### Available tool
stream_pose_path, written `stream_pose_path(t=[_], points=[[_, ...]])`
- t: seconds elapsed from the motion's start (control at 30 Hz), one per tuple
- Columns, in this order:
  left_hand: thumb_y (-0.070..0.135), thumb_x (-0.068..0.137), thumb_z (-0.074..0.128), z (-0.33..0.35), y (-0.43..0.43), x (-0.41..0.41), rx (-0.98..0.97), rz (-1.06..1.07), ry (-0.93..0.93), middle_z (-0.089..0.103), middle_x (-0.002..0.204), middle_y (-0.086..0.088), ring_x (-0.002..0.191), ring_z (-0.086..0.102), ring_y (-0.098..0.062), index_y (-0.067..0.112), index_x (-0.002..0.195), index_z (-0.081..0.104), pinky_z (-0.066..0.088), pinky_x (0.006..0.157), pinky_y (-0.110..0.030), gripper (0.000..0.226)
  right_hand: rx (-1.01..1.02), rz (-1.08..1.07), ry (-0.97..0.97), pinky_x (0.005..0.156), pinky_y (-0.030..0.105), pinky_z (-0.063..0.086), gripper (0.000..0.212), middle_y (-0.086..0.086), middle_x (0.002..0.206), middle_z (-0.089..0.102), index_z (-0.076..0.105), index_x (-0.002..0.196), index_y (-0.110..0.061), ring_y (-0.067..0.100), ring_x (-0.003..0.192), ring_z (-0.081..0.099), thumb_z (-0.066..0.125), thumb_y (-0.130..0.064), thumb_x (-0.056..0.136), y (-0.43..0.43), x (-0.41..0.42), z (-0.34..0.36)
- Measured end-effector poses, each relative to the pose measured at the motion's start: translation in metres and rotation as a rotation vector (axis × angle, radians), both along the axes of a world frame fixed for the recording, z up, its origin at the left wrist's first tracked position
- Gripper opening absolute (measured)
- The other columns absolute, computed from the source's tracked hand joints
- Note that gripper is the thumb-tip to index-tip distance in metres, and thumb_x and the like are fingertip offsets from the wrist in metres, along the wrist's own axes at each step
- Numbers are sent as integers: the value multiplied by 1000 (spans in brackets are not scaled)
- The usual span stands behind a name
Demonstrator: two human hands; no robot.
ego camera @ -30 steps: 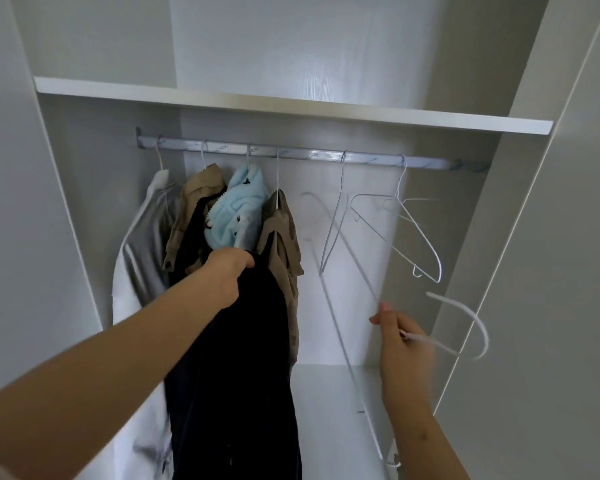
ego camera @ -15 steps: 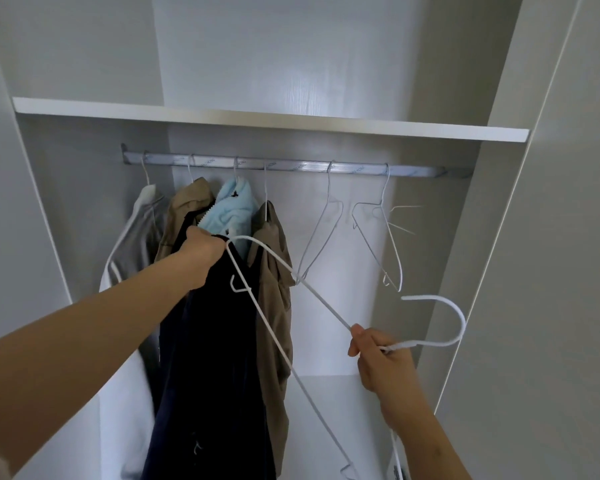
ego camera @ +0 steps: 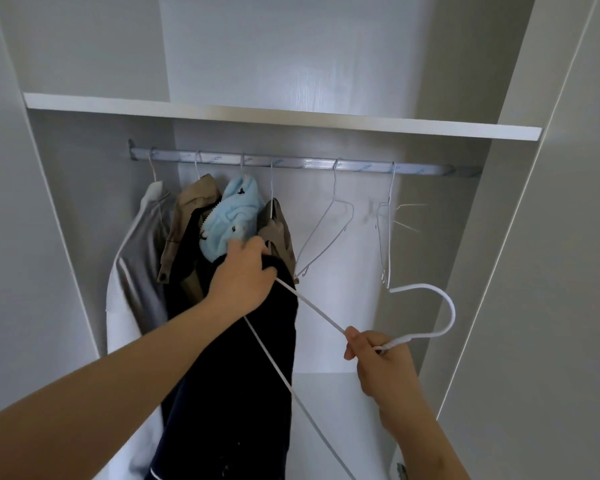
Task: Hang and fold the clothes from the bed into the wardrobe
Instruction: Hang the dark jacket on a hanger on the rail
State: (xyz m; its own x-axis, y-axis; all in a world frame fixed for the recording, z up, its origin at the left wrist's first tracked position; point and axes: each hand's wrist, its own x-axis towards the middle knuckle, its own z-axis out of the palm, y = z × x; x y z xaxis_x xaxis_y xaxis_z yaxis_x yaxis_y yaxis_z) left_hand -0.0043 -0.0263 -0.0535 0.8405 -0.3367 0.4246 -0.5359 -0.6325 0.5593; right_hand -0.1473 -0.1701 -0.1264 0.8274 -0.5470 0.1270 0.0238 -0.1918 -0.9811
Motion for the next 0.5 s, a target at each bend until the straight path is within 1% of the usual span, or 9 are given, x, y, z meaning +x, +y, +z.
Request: stream_pose_path(t=[0.07, 0.13, 0.17, 0.23, 0.3, 0.33, 0.37, 0.43, 0.5], points=[[19, 88, 55, -2, -4, -10, -21, -56, 20, 37, 99, -1, 85, 43, -18, 13, 99, 49, 34, 71, -26, 14, -15, -7, -11, 40, 16, 28, 44, -7, 39, 29, 60, 47, -23, 8, 38, 26, 57, -32, 90, 4, 3, 3], [16, 85, 57, -6, -9, -21, -29, -139, 41, 40, 95, 2, 86, 44, -14, 19, 90, 49, 35, 72, -22, 10, -45, -4, -8, 41, 18, 27, 45, -8, 38, 29, 59, 47, -23, 7, 38, 26, 57, -32, 90, 10, 7, 8], [13, 83, 58, -8, -11, -27, -29, -197, 50, 41, 91, 5, 86, 45, -12, 23, 85, 49, 35, 71, -17, 13, -37, 0, -8, 42, 19, 26, 46, -7, 38, 29, 58, 46, -21, 7, 37, 25, 56, -31, 91, 14, 9, 10], [6, 80, 59, -12, -14, -38, -63, -340, 93, 42, 87, 10, 86, 47, -7, 28, 80, 50, 36, 71, -7, 23, 62, 6, -13, 40, 18, 24, 47, -7, 36, 29, 54, 46, -17, 6, 34, 25, 51, -23, 93, 21, 14, 13], [5, 80, 60, -12, -13, -44, -56, -469, 99, 45, 92, 13, 89, 48, -4, 27, 88, 57, 34, 77, -2, 23, 198, -9, -39, 36, 16, 23, 44, -7, 35, 29, 52, 48, -12, 5, 32, 25, 45, -16, 92, 23, 17, 15], [10, 80, 61, -11, -10, -45, 13, -502, 1, 48, 95, 12, 91, 47, -5, 25, 95, 60, 33, 79, -4, 21, 227, -37, -56, 35, 15, 23, 44, -7, 35, 28, 52, 47, -10, 5, 31, 24, 44, -14, 90, 22, 17, 16], [20, 82, 60, -11, -6, -41, 112, -485, -178, 52, 98, 11, 92, 47, -7, 24, 101, 61, 33, 81, -8, 19, 227, -65, -73, 35, 15, 23, 44, -7, 34, 27, 53, 46, -10, 5, 31, 24, 44, -14, 89, 19, 17, 18], [39, 84, 49, -9, 2, -31, 337, -349, -628, 61, 99, 8, 97, 53, -16, 25, 102, 65, 39, 87, -28, 28, 195, -85, -112, 35, 13, 23, 46, -7, 34, 26, 54, 45, -9, 5, 31, 23, 45, -14, 89, 14, 15, 22], [45, 85, 41, -7, 8, -24, 456, -304, -822, 65, 97, 5, 98, 59, -20, 26, 100, 69, 44, 90, -35, 37, 141, -59, -135, 36, 12, 24, 48, -7, 34, 27, 55, 42, -12, 5, 32, 23, 46, -12, 89, 11, 12, 27]])
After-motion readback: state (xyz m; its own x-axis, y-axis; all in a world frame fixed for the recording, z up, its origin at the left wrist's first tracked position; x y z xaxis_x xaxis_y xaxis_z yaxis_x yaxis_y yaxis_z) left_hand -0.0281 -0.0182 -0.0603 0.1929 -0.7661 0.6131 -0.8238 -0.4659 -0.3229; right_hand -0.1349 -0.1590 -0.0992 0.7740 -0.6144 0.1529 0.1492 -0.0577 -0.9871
